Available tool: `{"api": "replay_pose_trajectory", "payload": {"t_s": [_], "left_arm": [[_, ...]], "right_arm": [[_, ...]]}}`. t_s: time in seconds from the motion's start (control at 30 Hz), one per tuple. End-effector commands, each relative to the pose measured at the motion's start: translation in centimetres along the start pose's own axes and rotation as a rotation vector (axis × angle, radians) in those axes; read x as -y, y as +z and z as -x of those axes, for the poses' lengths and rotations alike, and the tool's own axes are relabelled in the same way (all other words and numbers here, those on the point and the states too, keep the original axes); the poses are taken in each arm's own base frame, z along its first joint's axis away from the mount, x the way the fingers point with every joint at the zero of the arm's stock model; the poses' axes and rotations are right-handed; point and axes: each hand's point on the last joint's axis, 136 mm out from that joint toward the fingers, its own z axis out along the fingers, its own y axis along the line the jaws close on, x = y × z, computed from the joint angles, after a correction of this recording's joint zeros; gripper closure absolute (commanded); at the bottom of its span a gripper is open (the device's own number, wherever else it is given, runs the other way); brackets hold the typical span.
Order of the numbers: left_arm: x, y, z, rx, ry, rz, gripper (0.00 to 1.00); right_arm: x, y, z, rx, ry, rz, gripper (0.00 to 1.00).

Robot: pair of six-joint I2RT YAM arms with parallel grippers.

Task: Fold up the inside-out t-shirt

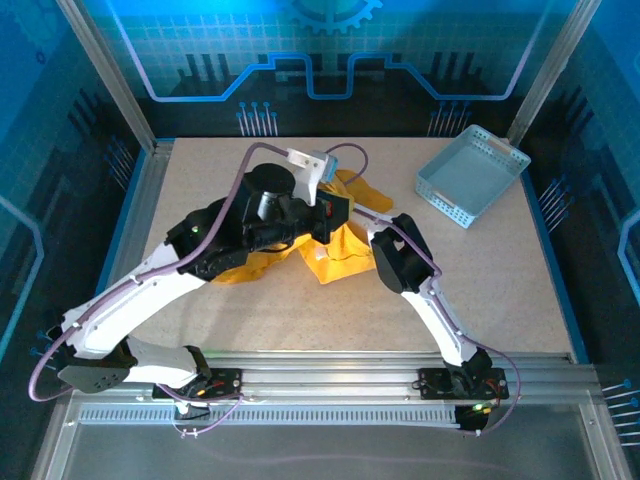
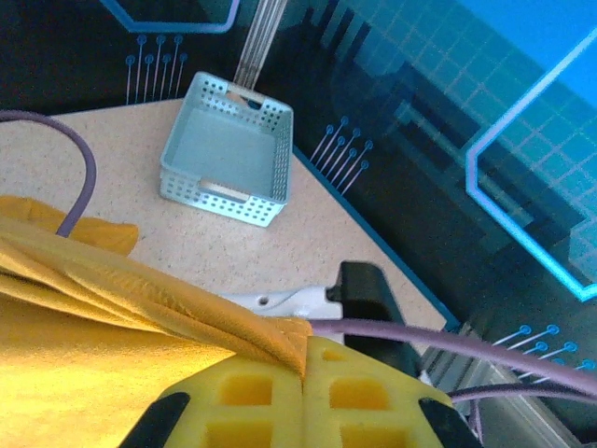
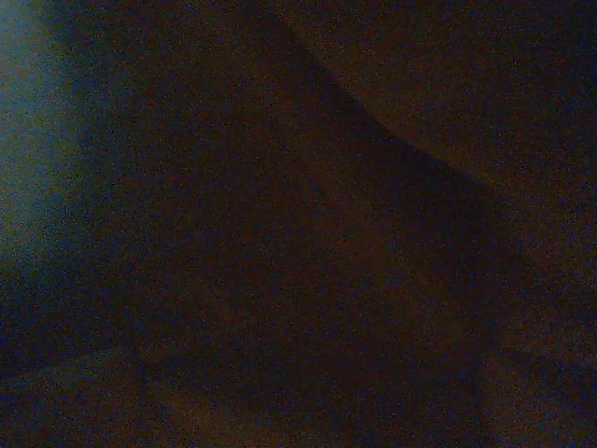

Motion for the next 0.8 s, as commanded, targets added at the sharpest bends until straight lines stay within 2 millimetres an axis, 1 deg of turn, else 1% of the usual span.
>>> {"api": "replay_pose_trajectory", "payload": {"t_s": [0.0, 0.03, 0.13, 0.23, 0.27, 0.3, 0.37, 0.4, 0.43, 0.47, 0.5, 0.57, 0.6, 0.63, 0.7, 0.73, 0.77], "left_arm": [[3.3, -2.0, 3.8, 0.114, -0.006, -0.114, 1.0], [3.1, -2.1, 3.9, 0.121, 0.0, -0.101, 1.0], [2.2, -2.7, 4.1, 0.145, 0.015, -0.055, 1.0], [0.2, -3.2, 4.3, 0.16, 0.02, 0.035, 1.0], [-0.7, -3.4, 4.3, 0.162, 0.016, 0.069, 1.0], [-1.7, -3.4, 4.2, 0.161, 0.012, 0.105, 1.0], [-4.1, -3.5, 4.1, 0.158, -0.006, 0.189, 1.0], [-5.2, -3.4, 4.0, 0.152, -0.013, 0.216, 1.0], [-6.6, -3.4, 4.0, 0.149, -0.028, 0.253, 1.0], [-8.0, -3.4, 3.9, 0.143, -0.048, 0.29, 1.0], [-9.4, -3.5, 3.9, 0.142, -0.067, 0.321, 1.0], [-12.7, -3.7, 3.8, 0.14, -0.125, 0.393, 1.0], [-14.1, -3.7, 3.6, 0.138, -0.147, 0.42, 1.0], [-15.9, -3.7, 3.4, 0.137, -0.164, 0.464, 1.0], [-19.1, -3.5, 2.6, 0.116, -0.199, 0.535, 1.0], [-20.8, -3.2, 1.9, 0.096, -0.214, 0.577, 1.0], [-22.8, -3.0, 0.9, 0.071, -0.241, 0.622, 1.0]], "right_arm": [[2.7, 3.0, -6.0, -0.218, -0.084, -0.151, 0.11], [2.8, 3.0, -6.0, -0.222, -0.086, -0.157, 0.15], [2.9, 2.6, -5.5, -0.192, -0.105, -0.168, 0.34], [3.4, 2.2, -4.9, -0.177, -0.073, -0.133, 0.71], [3.2, 1.9, -4.4, -0.159, -0.061, -0.093, 0.81], [3.3, 1.4, -4.1, -0.142, -0.049, -0.063, 0.87], [2.8, -0.3, -2.9, -0.08, -0.04, 0.034, 0.99], [2.8, -1.2, -2.5, -0.053, -0.036, 0.064, 1.0], [2.6, -2.7, -1.9, -0.023, -0.029, 0.114, 1.0], [2.0, -4.0, -1.4, 0.008, -0.038, 0.19, 1.0], [1.6, -4.9, -1.3, 0.027, -0.043, 0.244, 1.0], [1.0, -7.8, -0.8, 0.08, -0.054, 0.347, 1.0], [1.0, -9.0, -0.5, 0.105, -0.054, 0.381, 1.0], [1.0, -10.3, -0.5, 0.13, -0.056, 0.415, 1.0], [1.1, -12.8, -0.1, 0.187, -0.056, 0.49, 1.0], [1.2, -13.8, -0.2, 0.212, -0.056, 0.53, 1.0], [1.4, -15.1, 0.0, 0.246, -0.056, 0.581, 1.0]]}}
